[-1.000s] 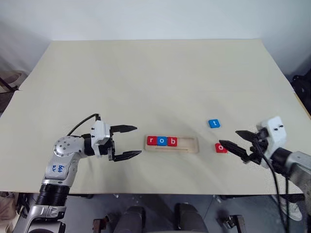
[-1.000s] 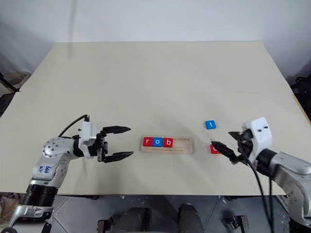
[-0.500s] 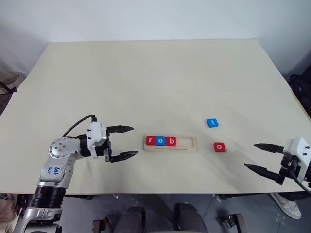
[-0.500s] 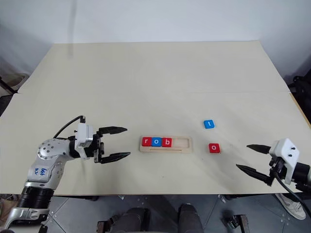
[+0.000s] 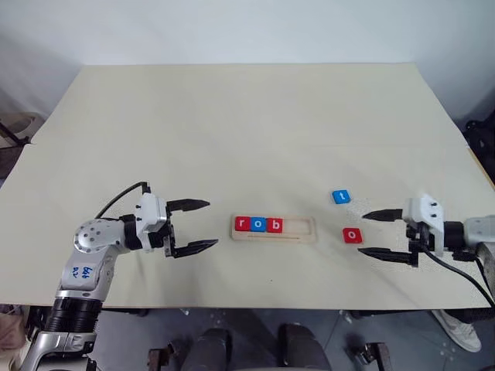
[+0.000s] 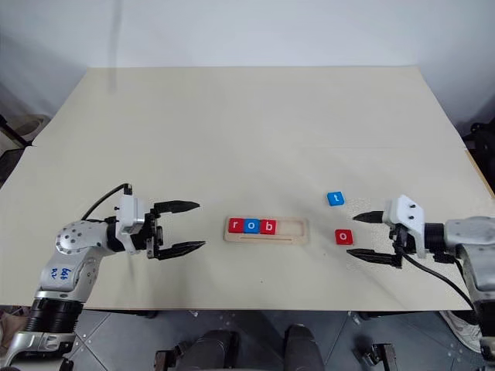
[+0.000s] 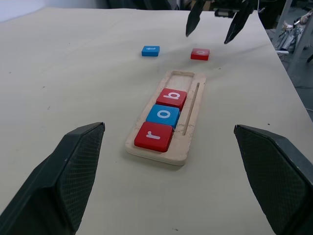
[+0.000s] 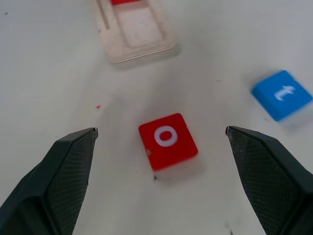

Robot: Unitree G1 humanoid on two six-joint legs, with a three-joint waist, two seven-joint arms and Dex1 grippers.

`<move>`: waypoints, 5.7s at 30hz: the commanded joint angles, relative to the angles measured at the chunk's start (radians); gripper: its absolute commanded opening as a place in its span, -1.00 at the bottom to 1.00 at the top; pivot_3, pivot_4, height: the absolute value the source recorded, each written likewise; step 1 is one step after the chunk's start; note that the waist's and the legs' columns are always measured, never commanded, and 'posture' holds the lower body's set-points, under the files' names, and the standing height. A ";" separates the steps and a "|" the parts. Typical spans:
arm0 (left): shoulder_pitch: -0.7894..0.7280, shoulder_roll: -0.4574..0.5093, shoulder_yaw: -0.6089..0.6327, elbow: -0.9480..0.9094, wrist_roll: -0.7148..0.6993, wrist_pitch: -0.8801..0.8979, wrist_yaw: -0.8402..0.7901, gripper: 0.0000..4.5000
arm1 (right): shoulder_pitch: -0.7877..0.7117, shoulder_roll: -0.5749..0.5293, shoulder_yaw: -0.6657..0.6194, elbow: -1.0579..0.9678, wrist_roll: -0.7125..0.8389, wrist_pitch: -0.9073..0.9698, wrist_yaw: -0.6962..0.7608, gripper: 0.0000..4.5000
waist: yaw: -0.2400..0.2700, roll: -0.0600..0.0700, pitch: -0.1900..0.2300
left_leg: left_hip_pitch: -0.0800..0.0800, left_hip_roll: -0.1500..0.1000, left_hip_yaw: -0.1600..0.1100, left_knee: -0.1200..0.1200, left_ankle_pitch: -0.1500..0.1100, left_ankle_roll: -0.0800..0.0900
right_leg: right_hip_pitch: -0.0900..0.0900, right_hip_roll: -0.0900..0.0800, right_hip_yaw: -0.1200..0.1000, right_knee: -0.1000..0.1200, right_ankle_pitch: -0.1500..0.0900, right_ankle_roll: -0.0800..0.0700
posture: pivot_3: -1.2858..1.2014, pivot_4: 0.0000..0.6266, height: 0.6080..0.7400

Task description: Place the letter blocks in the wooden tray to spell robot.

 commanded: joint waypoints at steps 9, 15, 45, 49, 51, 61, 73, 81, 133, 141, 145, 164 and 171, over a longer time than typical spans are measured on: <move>0.019 -0.005 0.003 -0.083 -0.021 0.017 0.010 1.00 | -0.172 0.015 0.143 0.158 -0.127 -0.105 0.041 0.94 | -0.002 0.000 0.000 | 0.000 0.000 0.000 0.000 0.000 0.000 | -0.001 0.000 0.000 0.000 0.000 0.000 | 0.03 -0.52 1.00; 0.027 -0.006 -0.002 -0.112 -0.033 0.026 -0.002 1.00 | -0.192 0.029 0.161 0.220 -0.148 -0.151 0.042 0.40 | -0.002 0.000 0.000 | 0.000 0.000 0.000 0.000 0.000 0.000 | -0.001 0.000 0.000 0.000 0.000 0.000 | 0.03 -0.52 1.00; 0.005 -0.031 -0.024 -0.109 -0.022 0.001 -0.024 1.00 | -0.350 0.229 0.330 -0.133 -0.139 0.222 -0.096 -0.34 | 0.010 0.000 0.000 | -0.003 0.000 -0.002 0.004 -0.001 0.000 | -0.002 0.000 -0.002 0.001 0.000 0.000 | 0.03 -0.52 1.00; 0.021 -0.025 -0.017 -0.120 -0.023 0.000 -0.015 1.00 | -0.351 0.228 0.335 -0.123 -0.145 0.212 -0.092 -0.34 | 0.001 0.000 0.000 | -0.003 0.000 -0.002 0.003 -0.001 0.000 | -0.002 0.000 -0.002 0.001 0.000 0.000 | 0.03 -0.52 1.00; 0.027 -0.024 -0.016 -0.122 -0.023 -0.001 -0.013 1.00 | -0.355 0.227 0.336 -0.114 -0.149 0.208 -0.088 -0.34 | -0.002 0.000 0.000 | -0.003 0.000 -0.002 0.003 -0.001 0.000 | -0.002 0.000 -0.002 0.001 0.000 0.000 | 0.03 -0.52 1.00; 0.042 -0.024 -0.015 -0.130 -0.023 -0.004 0.000 1.00 | -0.371 0.244 0.345 -0.118 -0.146 0.213 -0.087 -0.34 | -0.004 0.000 0.000 | -0.003 0.000 -0.002 0.003 -0.001 -0.001 | -0.002 0.000 -0.001 0.002 0.000 0.000 | 0.03 -0.52 1.00; 0.044 -0.025 -0.016 -0.122 -0.022 -0.015 0.009 1.00 | -0.381 0.249 0.350 -0.101 -0.156 0.206 -0.091 0.21 | -0.004 0.000 0.000 | -0.003 0.000 -0.002 0.003 -0.001 -0.001 | -0.002 0.000 -0.001 0.001 0.000 0.000 | 0.03 -0.52 1.00; 0.043 -0.024 -0.015 -0.113 -0.022 -0.021 0.009 1.00 | -0.376 0.227 0.296 -0.129 -0.099 0.218 -0.061 0.98 | -0.004 0.000 0.000 | -0.003 0.000 -0.002 0.003 -0.001 -0.001 | -0.002 0.000 -0.001 0.001 0.000 0.000 | 0.03 -0.52 1.00; 0.028 -0.043 -0.030 -0.071 -0.009 -0.047 0.013 1.00 | -0.286 0.209 0.266 -0.144 -0.121 0.199 -0.134 -0.99 | -0.003 0.000 0.000 | -0.003 0.000 -0.001 0.003 -0.001 -0.001 | -0.003 0.000 -0.001 0.001 0.000 0.000 | 0.03 -0.52 1.00; -0.001 -0.045 -0.038 -0.035 -0.011 -0.049 -0.009 1.00 | -0.030 0.089 -0.044 -0.321 0.017 0.253 -0.208 -0.99 | 0.017 0.000 0.000 | -0.003 0.000 -0.002 0.003 -0.001 -0.001 | -0.002 0.000 -0.002 0.000 0.000 0.000 | 0.03 -0.52 1.00; -0.026 -0.047 -0.041 -0.004 -0.012 -0.051 -0.027 1.00 | 0.178 0.099 -0.241 -0.404 0.070 0.274 -0.285 -0.73 | 0.023 0.000 0.000 | -0.003 0.000 -0.001 0.003 -0.001 -0.001 | -0.002 0.000 -0.001 0.000 0.000 0.000 | 0.03 -0.52 1.00; -0.103 -0.062 -0.059 0.075 -0.003 -0.056 -0.062 1.00 | 0.427 0.315 -0.389 -0.525 0.144 0.276 -0.609 0.98 | -0.003 0.000 0.000 | 0.002 0.001 0.001 0.001 -0.001 0.000 | 0.000 0.001 0.001 0.003 0.000 0.000 | 0.03 -0.52 1.00; -0.079 -0.068 -0.057 0.043 0.001 -0.052 -0.040 1.00 | 0.146 0.286 -0.222 -0.491 0.124 0.612 -0.795 0.98 | -0.003 0.000 0.000 | 0.001 0.000 0.000 0.002 -0.001 0.000 | 0.000 0.001 0.001 0.003 0.000 0.000 | 0.03 -0.52 1.00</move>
